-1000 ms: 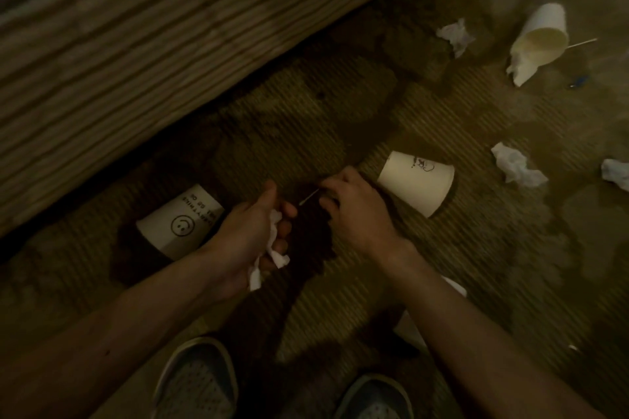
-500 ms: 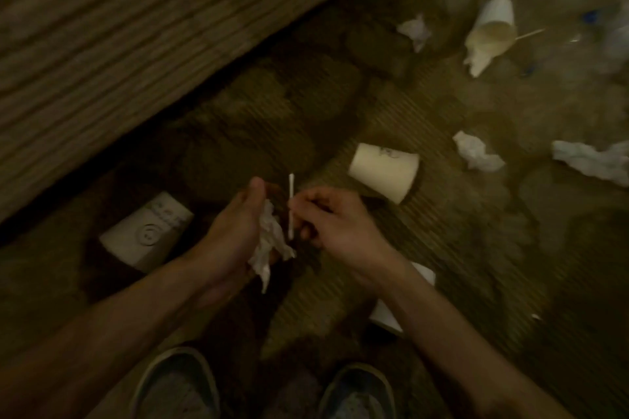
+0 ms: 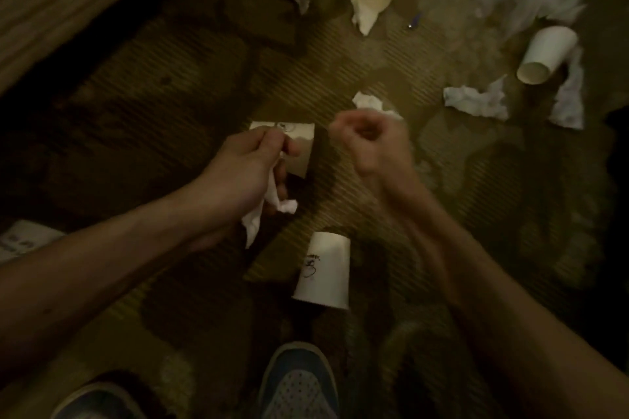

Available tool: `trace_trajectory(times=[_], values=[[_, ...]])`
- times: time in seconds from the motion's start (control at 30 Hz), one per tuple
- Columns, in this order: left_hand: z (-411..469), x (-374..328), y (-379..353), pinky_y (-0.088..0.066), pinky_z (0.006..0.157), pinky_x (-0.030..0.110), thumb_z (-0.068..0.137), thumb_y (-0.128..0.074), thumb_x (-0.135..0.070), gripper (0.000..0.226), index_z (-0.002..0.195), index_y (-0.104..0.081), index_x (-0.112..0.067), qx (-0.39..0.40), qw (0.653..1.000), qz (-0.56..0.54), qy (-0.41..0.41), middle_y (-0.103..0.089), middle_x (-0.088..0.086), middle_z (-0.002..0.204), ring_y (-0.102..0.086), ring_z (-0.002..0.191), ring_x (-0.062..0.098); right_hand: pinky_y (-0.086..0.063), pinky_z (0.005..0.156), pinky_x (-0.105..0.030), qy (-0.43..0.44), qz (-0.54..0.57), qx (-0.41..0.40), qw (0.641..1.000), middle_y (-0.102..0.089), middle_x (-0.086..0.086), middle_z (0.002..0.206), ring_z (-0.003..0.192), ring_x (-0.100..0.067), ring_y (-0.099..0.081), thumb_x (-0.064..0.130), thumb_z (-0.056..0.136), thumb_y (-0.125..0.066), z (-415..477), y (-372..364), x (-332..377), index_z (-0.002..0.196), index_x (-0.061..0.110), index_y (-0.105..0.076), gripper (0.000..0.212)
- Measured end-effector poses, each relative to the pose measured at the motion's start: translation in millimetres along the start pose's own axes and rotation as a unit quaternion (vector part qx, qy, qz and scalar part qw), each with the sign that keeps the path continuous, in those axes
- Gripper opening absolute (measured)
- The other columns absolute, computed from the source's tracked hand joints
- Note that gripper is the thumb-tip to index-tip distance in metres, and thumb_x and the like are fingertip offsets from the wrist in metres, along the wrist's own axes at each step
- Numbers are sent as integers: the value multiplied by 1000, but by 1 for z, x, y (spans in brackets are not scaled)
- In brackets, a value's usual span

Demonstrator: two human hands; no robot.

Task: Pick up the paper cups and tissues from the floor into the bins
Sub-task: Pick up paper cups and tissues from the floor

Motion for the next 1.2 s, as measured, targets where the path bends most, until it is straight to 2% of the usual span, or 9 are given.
trace_trajectory(times=[0.07,0.13,0.3,0.4,0.57,0.73,0.87,1.1,1.2], values=[[5,-11,-11,-49,48,18,106,-36,-33,34,95,-64,-16,46,999,0,19,-55,-8,56,-56,50,6,-49,97,-38,2,-150,-63,987,-54,2,132,120,-13,-52,34,96,-58,30,20,-18,133,24,-55,38],[11,-18,-21,-50,50,20,106,-37,-34,34,97,-63,-14,77,996,-15,39,-53,-7,57,-54,51,7,-31,114,-44,16,-269,-47,962,-36,-9,151,139,-26,-34,36,99,-51,54,29,-33,146,26,-42,49],[18,-14,-25,-47,50,21,105,-37,-39,35,95,-61,-16,85,992,-30,89,-48,-9,53,-49,49,5,-27,114,-35,55,-378,12,924,-40,-14,151,139,-28,-36,23,99,-53,78,29,-59,140,15,-51,42],[17,-6,-23,-40,42,20,104,-39,-43,36,90,-60,-17,51,991,-47,116,-47,-12,49,-46,44,3,-50,93,-29,19,-258,-49,965,-65,-8,125,108,-15,-62,21,96,-59,72,29,-57,123,12,-66,29],[17,1,-22,-38,39,17,103,-36,-49,34,102,-60,-26,-9,992,-29,124,-54,-7,69,-46,43,0,-57,60,-25,22,74,49,996,-74,-6,81,68,-17,-72,18,86,-73,15,3,-25,104,14,-60,23],[9,-1,-25,-43,43,18,100,-24,-62,55,119,-61,-27,15,991,-44,125,-69,3,82,-58,57,4,-56,64,-22,47,104,75,991,-75,1,80,74,-14,-71,20,82,-77,-19,-20,-7,83,18,-71,6],[-2,-3,-26,-49,50,21,100,-25,-62,62,103,-69,-19,35,990,-36,134,-72,2,81,-64,67,11,-51,62,-13,71,104,97,987,-73,11,77,70,-2,-69,17,89,-70,-33,-26,-5,85,21,-73,6],[-13,1,-16,-46,41,19,106,-34,-38,47,93,-64,-4,8,993,-18,115,-66,3,61,-60,48,8,-49,63,-13,70,127,187,972,-70,-4,84,70,-2,-65,10,94,-62,-45,-34,-10,89,7,-75,15],[-14,6,-12,-43,38,19,106,-38,-35,40,88,-63,-9,15,994,2,110,-64,0,54,-55,41,7,-50,66,-13,66,100,192,974,-74,2,89,77,-1,-67,16,94,-62,-42,-28,-10,94,17,-75,13]])
Point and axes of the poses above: each hand's wrist, its own z-axis towards the middle knuckle, its own y-axis out of the back of the hand, x = y × z, the point moved 2 cm from there along z, towards the middle knuckle
